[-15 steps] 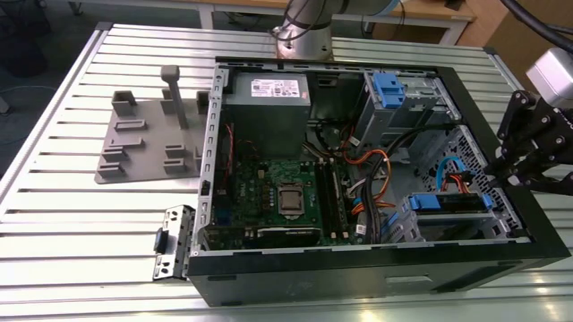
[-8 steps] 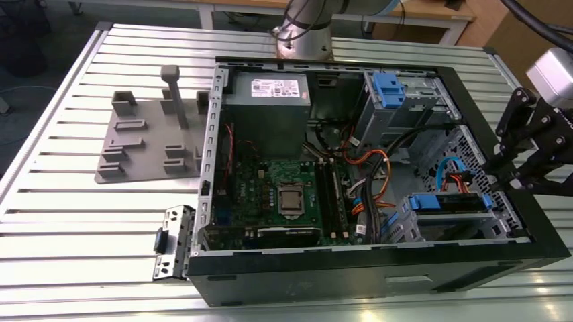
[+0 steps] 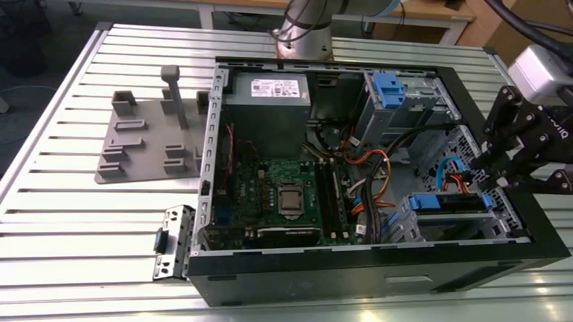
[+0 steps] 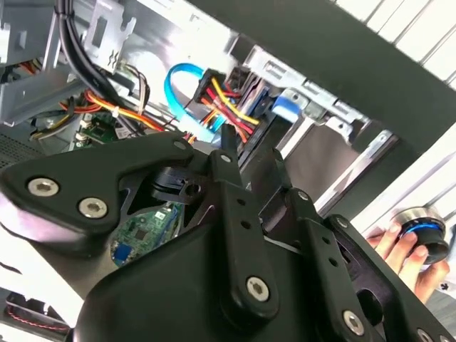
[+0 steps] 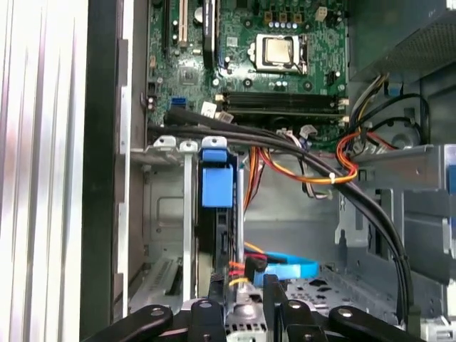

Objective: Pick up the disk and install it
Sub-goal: 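Insert the second disk wire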

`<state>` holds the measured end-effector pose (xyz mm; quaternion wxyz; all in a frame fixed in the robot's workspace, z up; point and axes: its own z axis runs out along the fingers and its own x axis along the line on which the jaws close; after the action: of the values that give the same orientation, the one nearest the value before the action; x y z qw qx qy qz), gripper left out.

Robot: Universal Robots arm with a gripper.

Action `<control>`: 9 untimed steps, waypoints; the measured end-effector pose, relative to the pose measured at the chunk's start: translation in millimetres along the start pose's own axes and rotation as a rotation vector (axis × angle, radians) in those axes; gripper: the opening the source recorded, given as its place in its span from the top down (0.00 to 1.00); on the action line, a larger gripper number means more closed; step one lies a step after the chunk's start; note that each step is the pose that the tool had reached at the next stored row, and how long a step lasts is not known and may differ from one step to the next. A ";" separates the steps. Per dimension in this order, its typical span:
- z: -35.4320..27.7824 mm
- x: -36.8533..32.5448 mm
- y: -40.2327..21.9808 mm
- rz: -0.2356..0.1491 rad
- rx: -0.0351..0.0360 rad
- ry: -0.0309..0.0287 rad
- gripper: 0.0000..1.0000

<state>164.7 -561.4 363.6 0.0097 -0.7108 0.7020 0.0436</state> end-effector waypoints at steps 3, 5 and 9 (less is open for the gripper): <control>2.6 0.1 3.6 0.000 0.0000 -0.0002 0.65; 5.3 0.2 4.4 0.000 0.0000 0.0000 0.65; 10.3 0.6 5.1 0.000 0.0000 0.0000 0.65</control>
<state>159.1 -561.3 353.6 0.0097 -0.7109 0.7019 0.0436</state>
